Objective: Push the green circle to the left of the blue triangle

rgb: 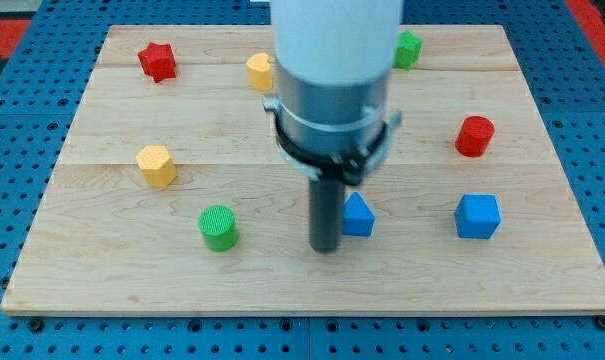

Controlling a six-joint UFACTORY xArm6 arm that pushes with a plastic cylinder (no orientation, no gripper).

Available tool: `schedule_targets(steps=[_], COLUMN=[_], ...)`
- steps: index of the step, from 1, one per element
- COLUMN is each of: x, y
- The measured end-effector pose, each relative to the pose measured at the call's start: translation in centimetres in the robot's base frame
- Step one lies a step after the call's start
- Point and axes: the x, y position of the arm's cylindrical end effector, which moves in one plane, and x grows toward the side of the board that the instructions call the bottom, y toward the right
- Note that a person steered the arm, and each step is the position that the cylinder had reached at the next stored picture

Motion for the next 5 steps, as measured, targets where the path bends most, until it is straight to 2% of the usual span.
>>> schedule_targets(steps=[2, 4, 5], x=[1.1, -0.5, -3.7], y=[-0.2, -12.0, -14.7])
